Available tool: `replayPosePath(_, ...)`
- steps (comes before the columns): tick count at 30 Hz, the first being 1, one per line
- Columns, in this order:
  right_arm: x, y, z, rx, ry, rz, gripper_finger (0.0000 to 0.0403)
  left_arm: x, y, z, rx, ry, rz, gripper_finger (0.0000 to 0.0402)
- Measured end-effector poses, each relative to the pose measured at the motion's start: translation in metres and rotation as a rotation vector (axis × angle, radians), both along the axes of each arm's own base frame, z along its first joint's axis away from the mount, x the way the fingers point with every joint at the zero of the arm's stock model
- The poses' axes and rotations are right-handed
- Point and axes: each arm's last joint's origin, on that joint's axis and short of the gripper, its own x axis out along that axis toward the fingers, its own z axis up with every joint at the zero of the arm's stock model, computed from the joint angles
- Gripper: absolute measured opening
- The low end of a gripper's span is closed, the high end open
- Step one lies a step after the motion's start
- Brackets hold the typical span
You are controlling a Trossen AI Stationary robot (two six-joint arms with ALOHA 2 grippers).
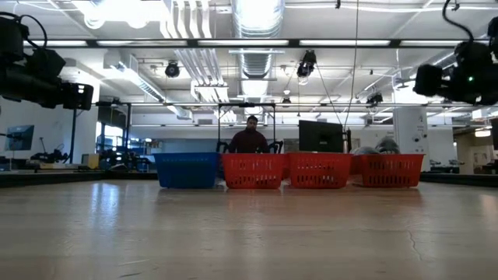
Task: Pick & Place Travel size toiletries
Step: Return to Home Position
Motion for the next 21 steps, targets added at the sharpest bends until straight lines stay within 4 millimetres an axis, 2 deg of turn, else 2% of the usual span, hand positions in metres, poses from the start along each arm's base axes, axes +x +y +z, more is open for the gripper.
replayPosePath(4,0.002,-0.001,-0.011,0.107,0.074,0.013,0.032,0.0,0.0,0.0,0.0,0.0,0.0,0.0106)
replayPosePath(8,0.003,-0.001,-0.013,0.114,0.142,0.007,0.0307,0.0,0.0,0.0,-0.001,0.0,0.0,0.0106)
replayPosePath(21,0.003,-0.003,-0.016,0.141,0.157,0.009,0.0268,0.0,0.0,0.0,-0.001,0.0,0.0,0.0106)
